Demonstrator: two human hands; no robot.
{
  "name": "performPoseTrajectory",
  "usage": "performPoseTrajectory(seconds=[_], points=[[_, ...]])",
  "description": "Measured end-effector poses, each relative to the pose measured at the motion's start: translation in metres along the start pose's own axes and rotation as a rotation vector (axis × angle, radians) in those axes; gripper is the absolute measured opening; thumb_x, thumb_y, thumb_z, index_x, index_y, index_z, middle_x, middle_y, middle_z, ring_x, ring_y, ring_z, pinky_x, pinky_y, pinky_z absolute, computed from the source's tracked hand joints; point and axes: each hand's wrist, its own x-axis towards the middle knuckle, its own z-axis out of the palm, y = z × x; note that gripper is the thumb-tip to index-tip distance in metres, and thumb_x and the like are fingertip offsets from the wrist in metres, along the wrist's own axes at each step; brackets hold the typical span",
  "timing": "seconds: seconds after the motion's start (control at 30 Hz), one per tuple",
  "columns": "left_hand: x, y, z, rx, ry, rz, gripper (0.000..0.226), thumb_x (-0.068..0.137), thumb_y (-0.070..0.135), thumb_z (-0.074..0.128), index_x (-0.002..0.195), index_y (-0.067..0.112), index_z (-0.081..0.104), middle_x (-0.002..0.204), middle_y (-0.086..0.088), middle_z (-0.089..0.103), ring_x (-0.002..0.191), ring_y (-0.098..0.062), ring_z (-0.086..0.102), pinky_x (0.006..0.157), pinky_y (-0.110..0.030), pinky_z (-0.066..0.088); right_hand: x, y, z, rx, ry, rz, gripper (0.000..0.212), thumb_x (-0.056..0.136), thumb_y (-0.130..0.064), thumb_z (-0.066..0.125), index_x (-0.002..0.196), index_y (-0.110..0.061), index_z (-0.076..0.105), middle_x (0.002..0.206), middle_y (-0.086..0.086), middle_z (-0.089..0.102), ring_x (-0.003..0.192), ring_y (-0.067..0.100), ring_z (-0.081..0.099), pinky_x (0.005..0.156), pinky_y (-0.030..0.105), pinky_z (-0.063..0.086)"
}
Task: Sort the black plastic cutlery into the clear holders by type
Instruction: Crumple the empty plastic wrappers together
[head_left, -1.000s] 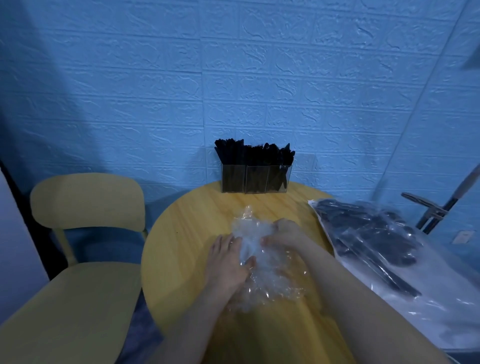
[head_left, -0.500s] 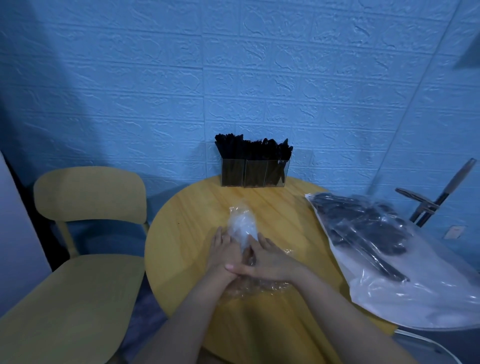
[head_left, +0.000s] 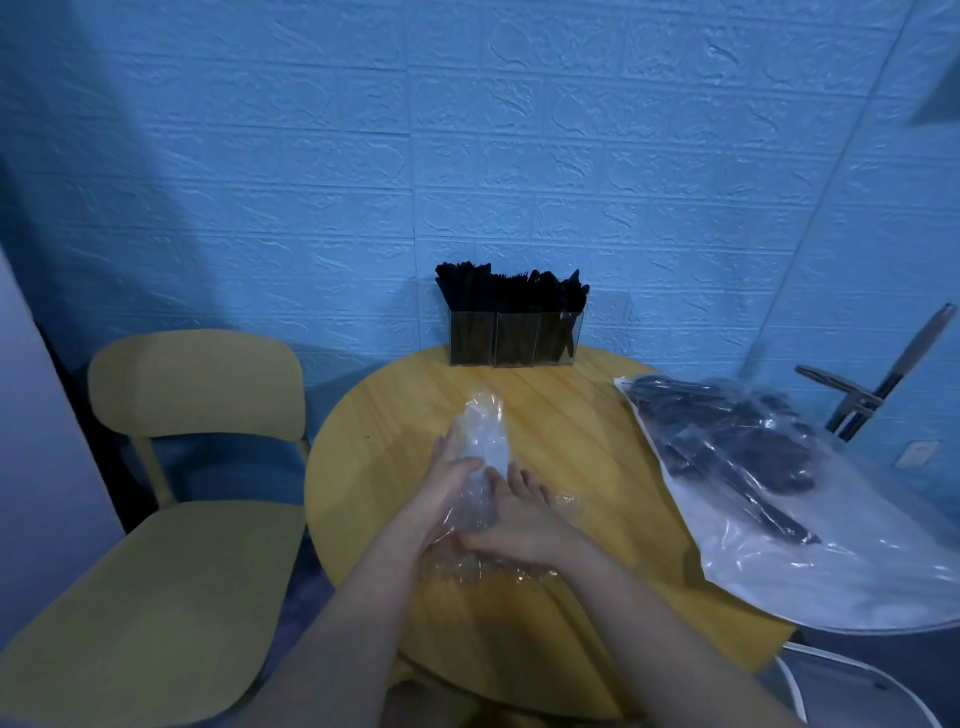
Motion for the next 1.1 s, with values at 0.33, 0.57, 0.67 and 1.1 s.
performPoseTrajectory(seconds=[0.33, 0.57, 0.67, 1.1], points=[[-0.023, 0.015, -0.043, 0.122, -0.260, 0.131, 0.097, 0.082, -0.014, 0.048, 0.150, 0.038, 0.002, 0.154, 0.016, 0.002, 0.133, -0.002, 0.023, 0.097, -0.017, 0.039, -0.011, 0.012, -0.025, -0.083, -0.102, -0.085, 0.081, 0.088, -0.037, 0.057, 0.152, -0.023, 0.010, 0.160, 0.007, -0.008, 0.147, 0.020, -0.002, 0.116, 0.035, 0.014], [-0.030, 0.020, -0.046, 1.210, -0.491, 0.522, 0.080, 0.082, 0.072, 0.034, 0.141, 0.046, -0.012, 0.146, 0.005, -0.041, 0.134, -0.011, -0.039, 0.113, -0.033, -0.020, -0.013, 0.025, -0.035, -0.111, -0.167, -0.117, 0.079, 0.087, -0.027, 0.058, 0.152, -0.022, 0.013, 0.160, 0.001, -0.008, 0.147, 0.016, 0.003, 0.114, 0.032, 0.023], [-0.040, 0.025, -0.026, 1.360, -0.478, 0.641, 0.080, 0.077, 0.077, 0.017, 0.142, 0.043, -0.012, 0.146, 0.008, -0.039, 0.135, -0.008, -0.037, 0.110, -0.031, -0.024, -0.018, 0.029, -0.037, -0.126, -0.170, -0.152, 0.073, 0.089, -0.027, 0.058, 0.150, -0.018, 0.020, 0.160, 0.004, 0.001, 0.146, 0.019, 0.010, 0.113, 0.034, 0.027], [-0.003, 0.018, -0.014, 1.091, -0.684, 0.323, 0.083, 0.075, 0.072, 0.047, 0.147, 0.037, 0.025, 0.146, 0.007, 0.028, 0.136, -0.013, 0.025, 0.115, -0.036, 0.023, -0.052, 0.059, -0.033, 0.114, -0.053, -0.141, 0.059, 0.089, -0.020, 0.058, 0.140, -0.026, 0.029, 0.119, -0.004, 0.050, 0.083, 0.006, 0.053, 0.069, 0.017, 0.044]])
